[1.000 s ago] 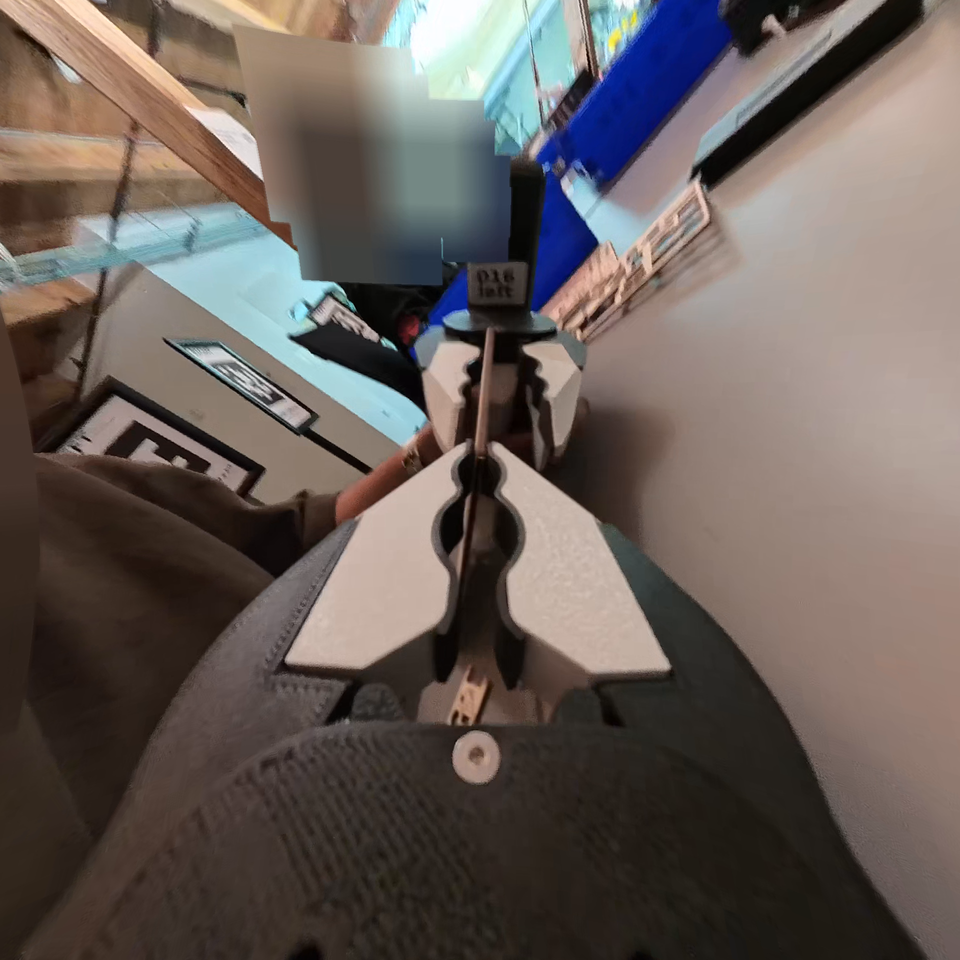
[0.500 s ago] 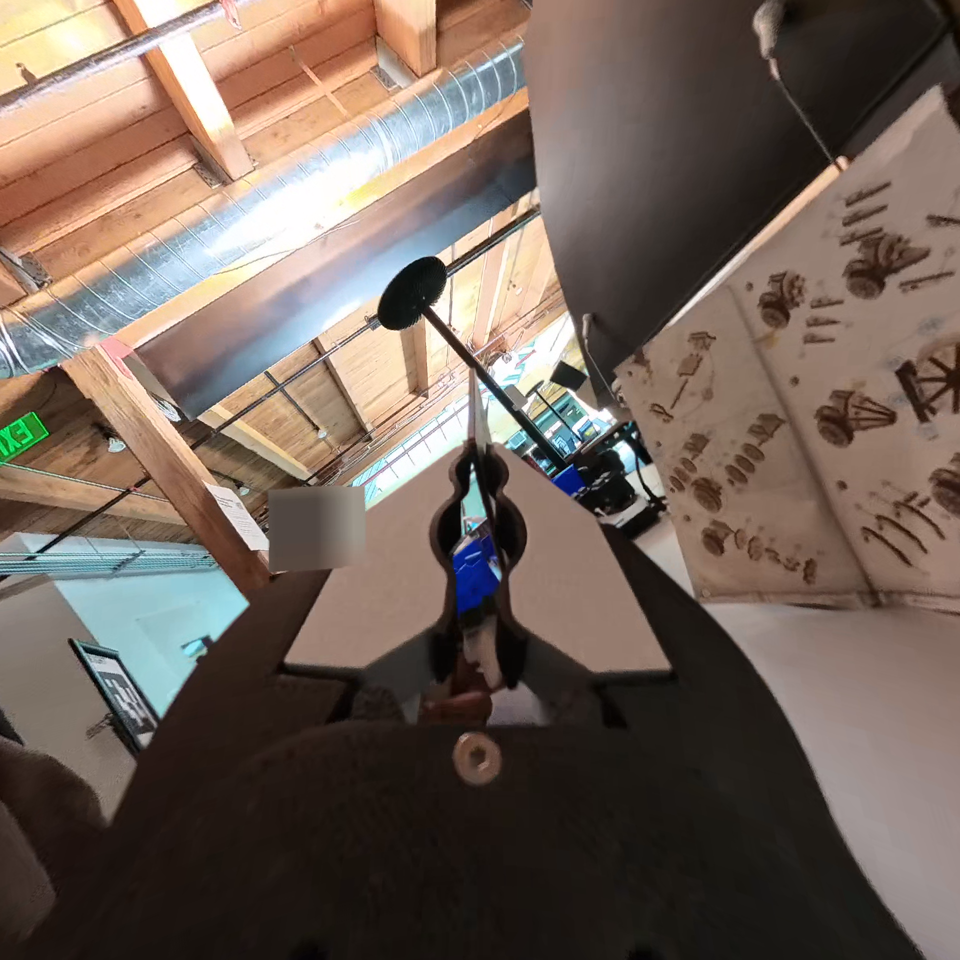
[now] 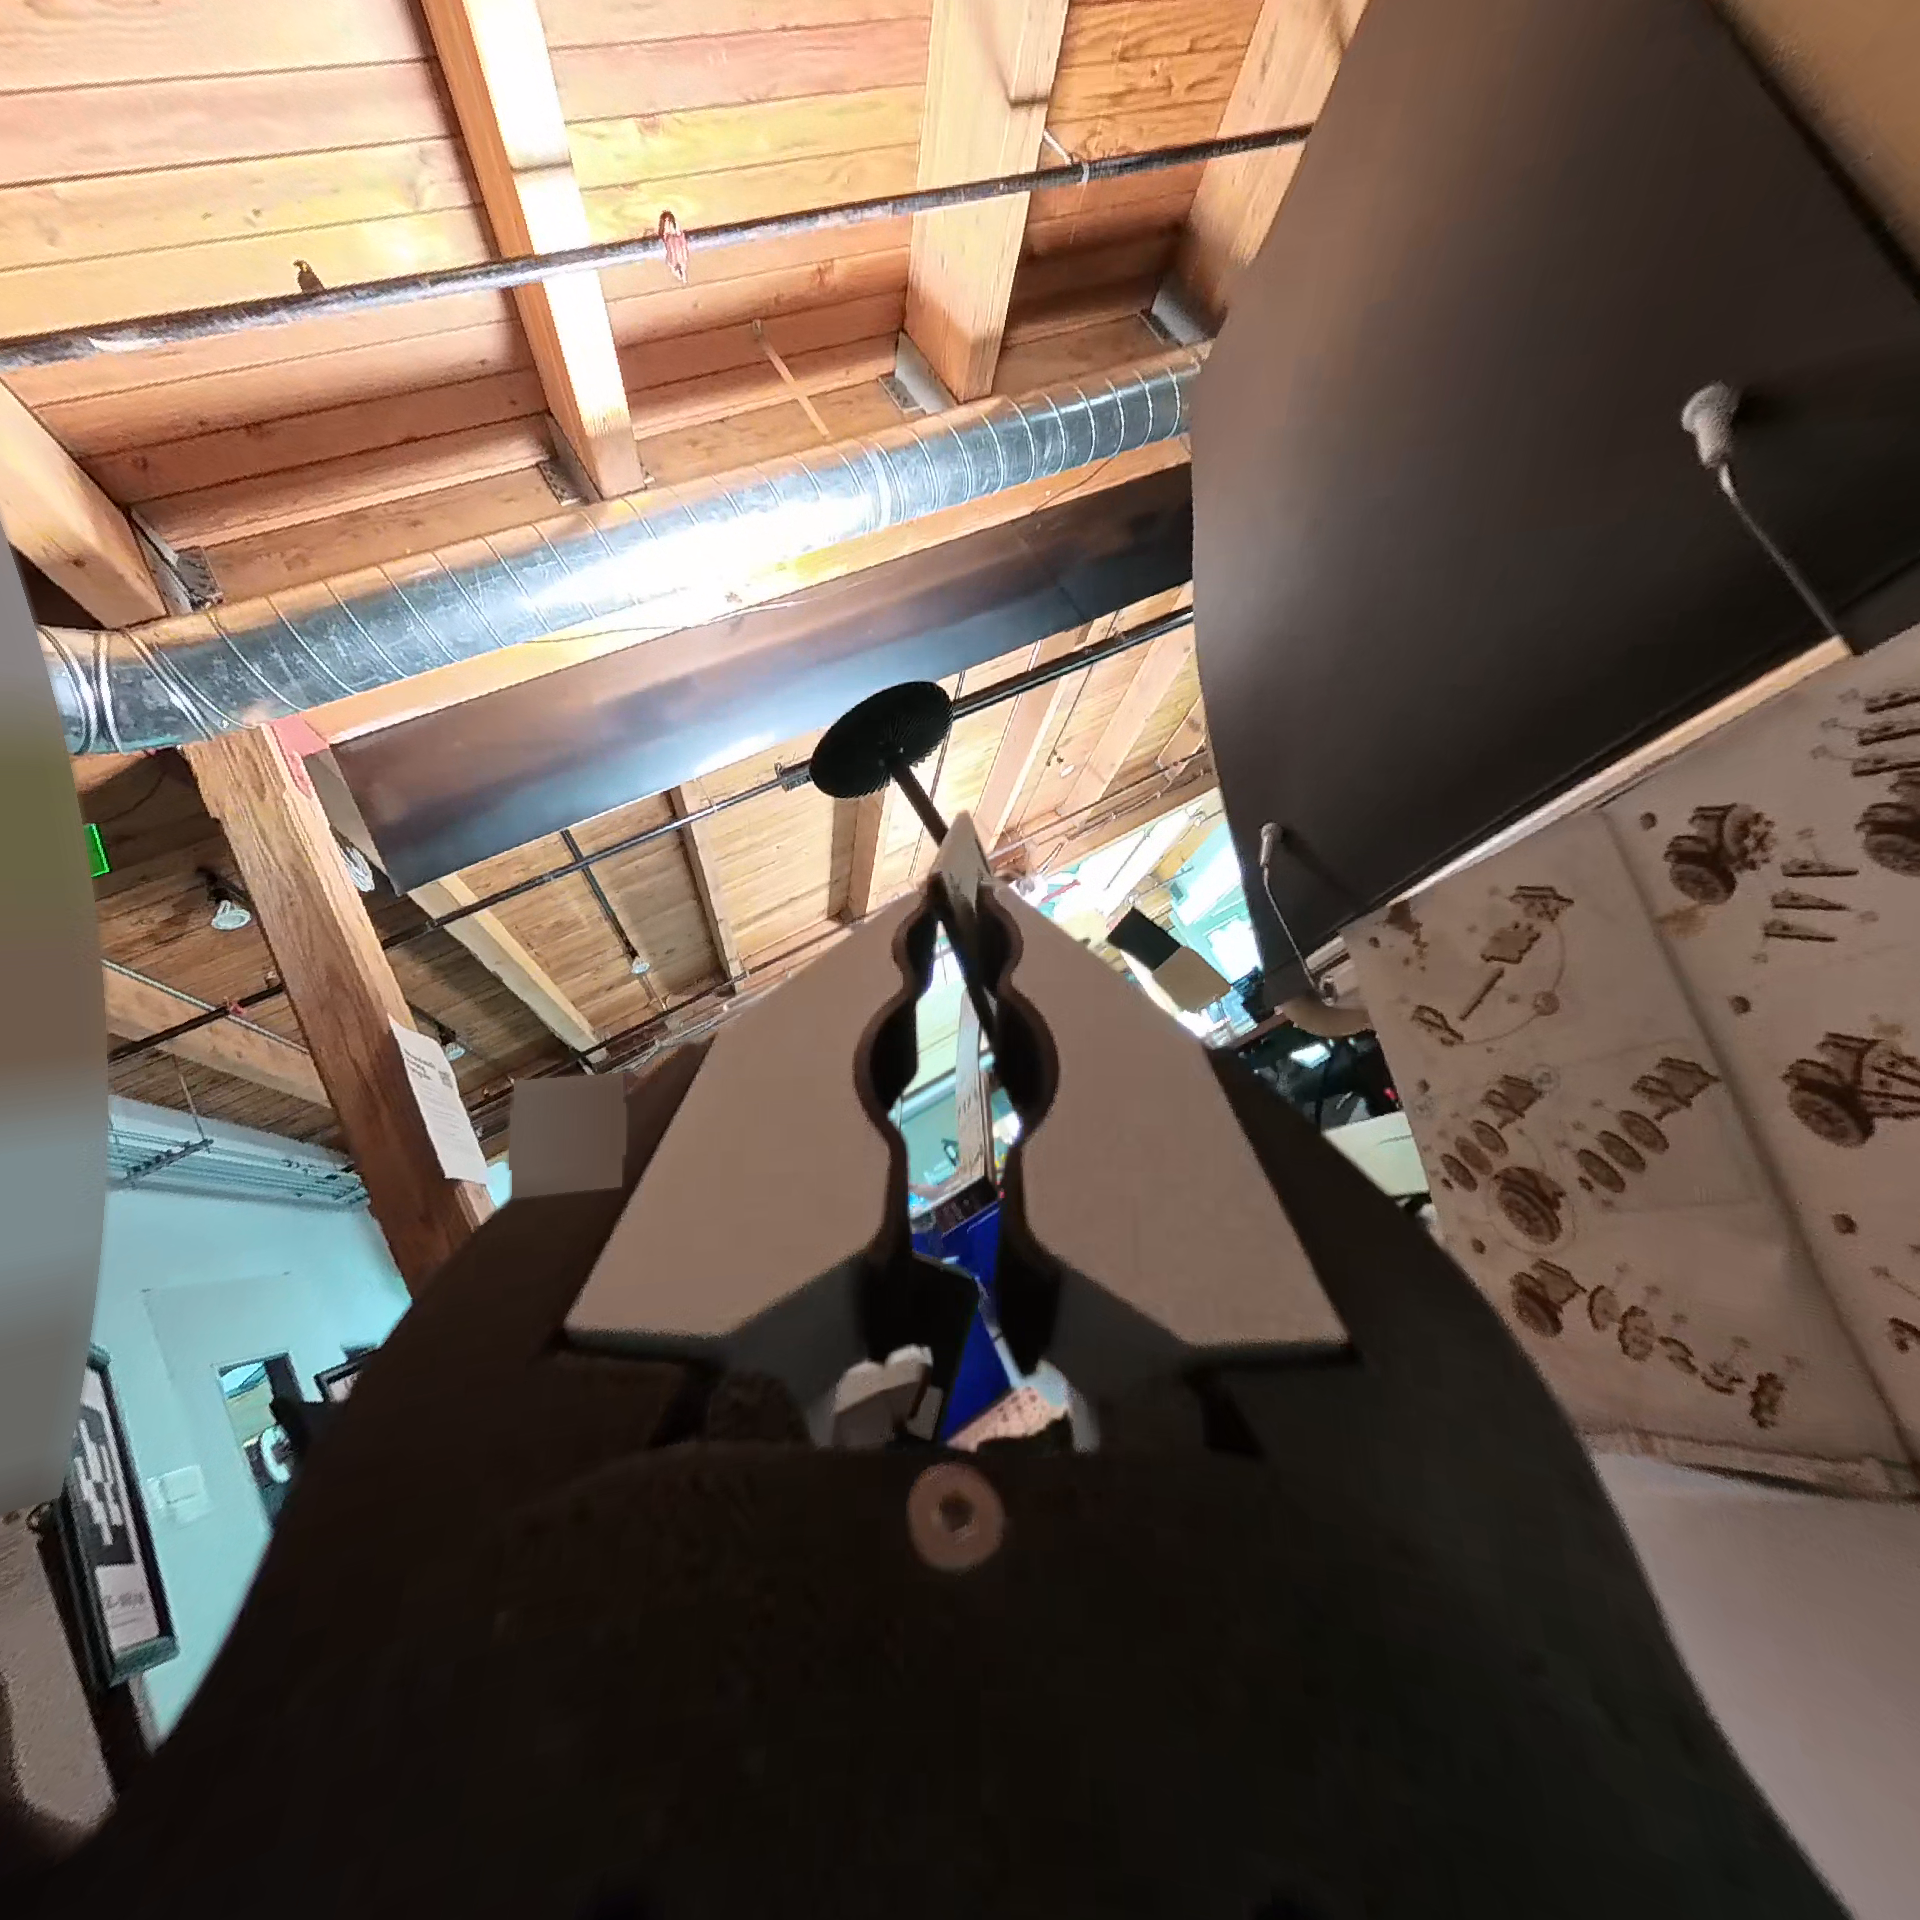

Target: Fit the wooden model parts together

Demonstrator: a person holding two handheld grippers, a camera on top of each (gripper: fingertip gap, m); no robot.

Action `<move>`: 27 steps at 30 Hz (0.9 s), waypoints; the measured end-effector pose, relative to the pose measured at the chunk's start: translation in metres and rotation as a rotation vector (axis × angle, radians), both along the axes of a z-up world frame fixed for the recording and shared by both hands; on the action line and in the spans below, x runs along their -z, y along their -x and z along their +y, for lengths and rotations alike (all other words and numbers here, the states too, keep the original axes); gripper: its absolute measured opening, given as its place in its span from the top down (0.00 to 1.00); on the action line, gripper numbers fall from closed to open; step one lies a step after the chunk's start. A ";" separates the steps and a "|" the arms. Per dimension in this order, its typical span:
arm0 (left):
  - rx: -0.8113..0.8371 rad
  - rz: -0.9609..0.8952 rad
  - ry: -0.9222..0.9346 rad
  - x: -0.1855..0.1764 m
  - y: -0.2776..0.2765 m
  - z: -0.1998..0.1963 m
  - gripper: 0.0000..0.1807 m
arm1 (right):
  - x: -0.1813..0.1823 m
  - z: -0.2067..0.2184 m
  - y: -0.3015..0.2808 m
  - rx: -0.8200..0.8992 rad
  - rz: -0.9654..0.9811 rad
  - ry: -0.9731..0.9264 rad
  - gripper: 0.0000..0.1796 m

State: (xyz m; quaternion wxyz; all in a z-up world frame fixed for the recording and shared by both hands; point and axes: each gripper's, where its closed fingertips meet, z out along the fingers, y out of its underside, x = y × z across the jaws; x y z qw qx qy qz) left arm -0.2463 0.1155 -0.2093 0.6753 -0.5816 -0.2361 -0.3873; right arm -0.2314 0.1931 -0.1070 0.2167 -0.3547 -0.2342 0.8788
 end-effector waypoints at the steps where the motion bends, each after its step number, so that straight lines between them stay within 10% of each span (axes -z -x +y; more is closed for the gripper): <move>1: 0.003 -0.004 0.003 0.001 -0.001 0.001 0.68 | -0.002 0.002 -0.002 0.009 0.010 0.005 0.97; 8: 0.061 0.023 -0.030 -0.005 -0.013 0.002 0.61 | -0.008 0.008 -0.005 0.002 0.019 0.062 0.99; 13: 0.082 0.018 -0.093 -0.012 -0.014 -0.003 0.89 | 0.001 -0.032 0.004 -0.023 -0.026 -0.104 0.99; 27: -0.014 0.009 -0.067 -0.034 0.032 -0.039 1.00 | 0.060 -0.042 0.027 -0.404 -0.312 -0.146 0.99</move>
